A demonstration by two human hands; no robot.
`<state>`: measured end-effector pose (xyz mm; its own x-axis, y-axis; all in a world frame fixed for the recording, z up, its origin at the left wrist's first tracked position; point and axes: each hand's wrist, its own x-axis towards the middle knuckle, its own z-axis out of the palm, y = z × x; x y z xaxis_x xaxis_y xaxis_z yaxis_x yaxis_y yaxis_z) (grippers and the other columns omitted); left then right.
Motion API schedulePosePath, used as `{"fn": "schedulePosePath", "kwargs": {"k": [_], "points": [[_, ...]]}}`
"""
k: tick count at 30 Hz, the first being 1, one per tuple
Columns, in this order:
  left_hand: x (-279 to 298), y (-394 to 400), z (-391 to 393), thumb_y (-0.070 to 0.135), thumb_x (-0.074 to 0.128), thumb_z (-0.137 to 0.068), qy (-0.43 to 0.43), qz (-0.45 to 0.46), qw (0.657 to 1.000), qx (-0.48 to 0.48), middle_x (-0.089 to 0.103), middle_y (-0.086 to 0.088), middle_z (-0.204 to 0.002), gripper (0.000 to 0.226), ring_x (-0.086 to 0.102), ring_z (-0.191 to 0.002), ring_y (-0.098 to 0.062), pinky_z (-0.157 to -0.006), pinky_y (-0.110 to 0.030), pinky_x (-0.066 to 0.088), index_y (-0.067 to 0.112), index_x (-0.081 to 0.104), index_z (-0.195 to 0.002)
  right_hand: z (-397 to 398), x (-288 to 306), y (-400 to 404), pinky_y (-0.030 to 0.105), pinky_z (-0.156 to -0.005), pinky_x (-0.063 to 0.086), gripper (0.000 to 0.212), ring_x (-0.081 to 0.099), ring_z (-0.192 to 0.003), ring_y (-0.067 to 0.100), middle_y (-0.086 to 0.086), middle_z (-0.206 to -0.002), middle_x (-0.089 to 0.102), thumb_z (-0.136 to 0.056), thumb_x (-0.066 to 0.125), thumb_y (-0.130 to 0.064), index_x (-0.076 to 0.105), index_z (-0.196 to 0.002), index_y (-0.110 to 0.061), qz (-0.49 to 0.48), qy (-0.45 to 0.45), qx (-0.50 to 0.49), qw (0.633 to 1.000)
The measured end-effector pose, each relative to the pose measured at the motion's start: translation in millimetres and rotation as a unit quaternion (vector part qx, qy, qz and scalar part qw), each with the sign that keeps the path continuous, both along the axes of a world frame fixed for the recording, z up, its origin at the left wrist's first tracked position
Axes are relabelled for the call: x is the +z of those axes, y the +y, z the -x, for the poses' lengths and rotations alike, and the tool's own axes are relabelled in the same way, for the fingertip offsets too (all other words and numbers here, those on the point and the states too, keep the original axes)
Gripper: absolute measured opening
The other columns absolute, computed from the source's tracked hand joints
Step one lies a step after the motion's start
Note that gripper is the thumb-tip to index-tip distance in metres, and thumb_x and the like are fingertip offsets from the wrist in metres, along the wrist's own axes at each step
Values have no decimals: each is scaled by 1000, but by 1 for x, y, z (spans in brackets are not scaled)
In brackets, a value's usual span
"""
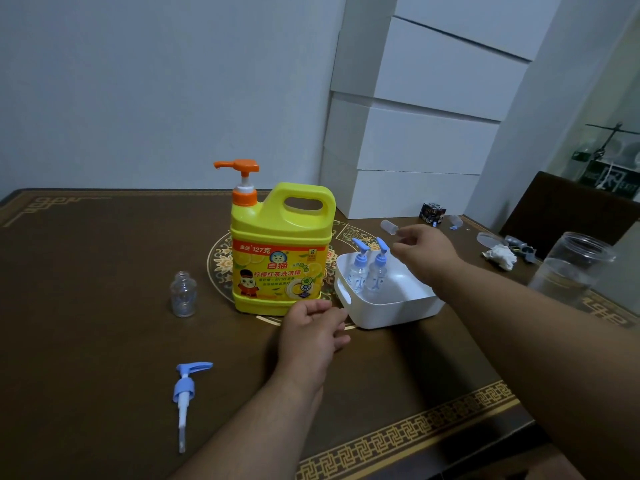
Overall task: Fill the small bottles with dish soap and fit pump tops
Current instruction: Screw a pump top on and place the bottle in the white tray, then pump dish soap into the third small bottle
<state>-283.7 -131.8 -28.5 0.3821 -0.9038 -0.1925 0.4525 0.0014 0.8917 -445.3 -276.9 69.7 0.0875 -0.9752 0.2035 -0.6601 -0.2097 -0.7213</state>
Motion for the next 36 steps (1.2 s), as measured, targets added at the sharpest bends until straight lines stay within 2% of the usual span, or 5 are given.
{"fn": "schedulePosePath", "kwargs": {"k": [9,14,20,27,36], "points": [[13,20,-8,10,77,-90,-78,13,995,59,74,-13,-91,23,65,-70,-13,-54,-20,49,15,66,-110,-15,10,52,24,-77,52,32,65,-95,4,-11,-107,69,-97,64,-25,67,-129,-22,56,-158,-29,985],[40,46,-24,5,76,-90,-78,57,992,83,72,-14,-92,23,67,-71,-12,-60,-24,53,10,66,-110,-34,5,91,29,-86,57,20,67,-96,4,-17,-101,68,-97,63,-16,69,-114,-24,74,-226,1,971],[73,81,-90,1,78,-89,-192,112,961,166,66,-9,-90,25,61,-73,-11,-62,-19,54,4,64,-109,-68,-17,124,34,-86,59,18,71,-99,11,-10,-102,73,-97,66,-21,70,-113,-27,14,-268,52,962],[45,84,-178,27,93,-76,-386,-13,885,260,66,5,-112,47,64,-98,-12,-83,-31,58,26,62,-111,-100,-62,138,40,-90,59,9,70,-96,14,-6,-100,73,-98,67,-24,71,-106,-25,-48,-241,90,965],[2,63,-201,23,98,-70,-372,-75,910,164,65,3,-130,77,61,-122,-14,-105,-36,53,19,56,-135,-108,-86,133,46,-88,61,5,73,-90,16,-6,-93,75,-98,66,-29,71,-98,-31,-113,-213,90,966]]}}
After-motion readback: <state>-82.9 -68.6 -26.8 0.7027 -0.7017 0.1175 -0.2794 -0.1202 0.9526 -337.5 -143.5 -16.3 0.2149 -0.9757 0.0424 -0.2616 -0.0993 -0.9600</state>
